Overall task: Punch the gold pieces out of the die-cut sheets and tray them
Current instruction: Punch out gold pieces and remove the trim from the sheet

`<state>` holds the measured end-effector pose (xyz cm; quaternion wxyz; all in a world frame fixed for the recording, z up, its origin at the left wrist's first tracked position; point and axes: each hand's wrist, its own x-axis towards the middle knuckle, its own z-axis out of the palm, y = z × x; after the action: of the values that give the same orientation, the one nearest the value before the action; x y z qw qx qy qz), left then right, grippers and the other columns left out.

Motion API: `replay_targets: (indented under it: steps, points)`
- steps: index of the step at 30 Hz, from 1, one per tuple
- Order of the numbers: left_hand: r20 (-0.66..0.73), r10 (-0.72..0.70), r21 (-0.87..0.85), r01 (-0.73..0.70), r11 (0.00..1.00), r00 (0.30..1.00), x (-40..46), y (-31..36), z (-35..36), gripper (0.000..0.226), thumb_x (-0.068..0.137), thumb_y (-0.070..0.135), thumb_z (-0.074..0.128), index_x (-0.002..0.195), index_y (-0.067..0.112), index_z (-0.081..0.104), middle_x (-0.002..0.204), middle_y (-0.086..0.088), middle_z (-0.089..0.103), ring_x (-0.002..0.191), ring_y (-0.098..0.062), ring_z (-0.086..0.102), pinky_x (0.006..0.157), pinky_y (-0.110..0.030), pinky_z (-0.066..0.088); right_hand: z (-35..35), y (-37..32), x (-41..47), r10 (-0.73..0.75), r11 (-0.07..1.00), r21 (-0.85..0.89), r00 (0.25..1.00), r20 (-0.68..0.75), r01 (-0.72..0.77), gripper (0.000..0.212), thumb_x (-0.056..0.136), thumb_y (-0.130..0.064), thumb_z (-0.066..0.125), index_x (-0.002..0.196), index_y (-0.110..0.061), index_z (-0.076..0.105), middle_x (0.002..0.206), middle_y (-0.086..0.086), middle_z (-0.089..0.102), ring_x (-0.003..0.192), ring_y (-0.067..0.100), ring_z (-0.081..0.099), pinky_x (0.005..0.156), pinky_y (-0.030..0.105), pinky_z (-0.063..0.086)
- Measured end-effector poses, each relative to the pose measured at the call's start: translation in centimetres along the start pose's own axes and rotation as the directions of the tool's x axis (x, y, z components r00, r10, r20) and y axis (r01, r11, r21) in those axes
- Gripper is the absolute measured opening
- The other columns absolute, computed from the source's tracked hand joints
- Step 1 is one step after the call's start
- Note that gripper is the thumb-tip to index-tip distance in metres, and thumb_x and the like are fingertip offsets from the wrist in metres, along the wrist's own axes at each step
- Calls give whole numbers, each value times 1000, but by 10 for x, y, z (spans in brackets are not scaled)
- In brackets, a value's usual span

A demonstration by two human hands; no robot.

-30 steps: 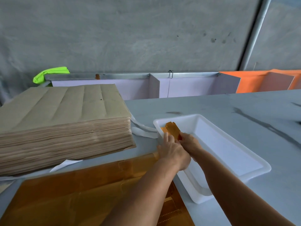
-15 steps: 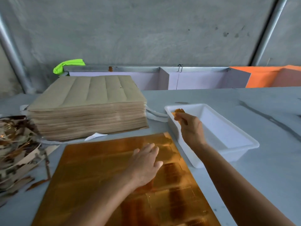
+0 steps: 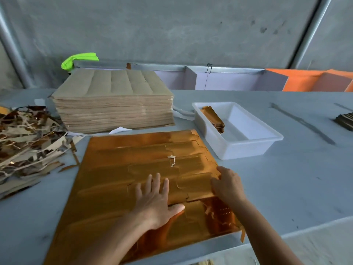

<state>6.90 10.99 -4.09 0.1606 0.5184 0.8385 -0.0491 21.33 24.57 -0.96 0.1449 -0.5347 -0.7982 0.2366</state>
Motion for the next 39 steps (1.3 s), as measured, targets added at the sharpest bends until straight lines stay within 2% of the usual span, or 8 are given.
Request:
replay_targets:
  steps: [3, 10, 15, 18, 22, 29, 35, 39]
  points:
    - [-44, 5, -11, -6, 1000, 999, 2, -2, 10, 90, 84, 77, 14, 149, 23, -17, 154, -7, -29, 140, -28, -29, 112, -53, -14, 7, 8, -15, 26, 993, -117, 998, 53, -19, 23, 91, -24, 54, 108, -9, 54, 111, 8, 56, 109, 28, 52, 93, 39, 47]
    - [-108, 21, -9, -22, 1000, 994, 3, -5, 14, 92, 81, 79, 11, 150, 22, -13, 156, -7, -24, 142, -28, -26, 112, -53, -14, 10, 6, -29, 24, 990, -139, 1000, -9, -25, 34, 93, -30, 55, 121, -12, 48, 121, 8, 53, 116, 29, 49, 99, 44, 44]
    - [-129, 27, -17, -29, 999, 991, 5, -6, 16, 94, 80, 79, 13, 151, 23, -11, 157, -7, -22, 142, -28, -24, 112, -53, -13, -1, 9, -30, -31, 990, 134, 991, -130, 49, 29, 91, -14, 57, 120, -14, 61, 103, -1, 62, 89, 14, 55, 74, 23, 43]
    - [-148, 26, -31, -30, 999, 989, 5, -7, 17, 94, 80, 80, 16, 151, 24, -9, 157, -6, -21, 143, -27, -23, 112, -52, -13, -12, 15, -27, 49, 937, 349, 982, -185, 19, 34, 86, -4, 60, 120, -10, 64, 108, 3, 65, 97, 18, 59, 80, 27, 46]
    - [-160, 24, -56, -33, 998, 987, 5, -8, 17, 99, 74, 82, 14, 151, 25, -7, 158, -5, -20, 144, -27, -22, 113, -51, -12, -26, 23, -16, 174, 870, 471, 985, -19, -145, 44, 84, -4, 69, 126, -4, 57, 114, 14, 65, 96, 25, 62, 82, 36, 51]
    - [-212, 27, -84, -45, 995, 977, -3, -5, 10, 92, 81, 77, 26, 152, 25, -2, 159, -5, -14, 145, -27, -16, 114, -51, -9, -34, 30, -11, 198, 938, 268, 974, 106, -220, 40, 80, -4, 71, 119, -11, 63, 118, 10, 62, 101, 27, 61, 83, 36, 51]
    - [-511, 314, -102, -419, 902, 800, -25, 29, -2, 102, 63, 87, 29, 145, 27, 34, 158, 0, 13, 144, -13, 7, 114, -38, 3, -52, 25, -8, 141, 921, 360, 989, 48, -149, 31, 82, -6, 69, 111, -13, 67, 107, 7, 64, 82, 21, 61, 70, 32, 48]
    - [-584, 372, -115, -526, 843, 722, -26, 55, -4, 70, 72, 71, 60, 126, 26, 55, 144, 6, 33, 133, -11, 25, 108, -26, 18, -67, 12, -4, 119, 887, 438, 989, 92, -148, 17, 82, -12, 73, 91, -24, 64, 86, -4, 63, 67, 10, 58, 51, 20, 43]
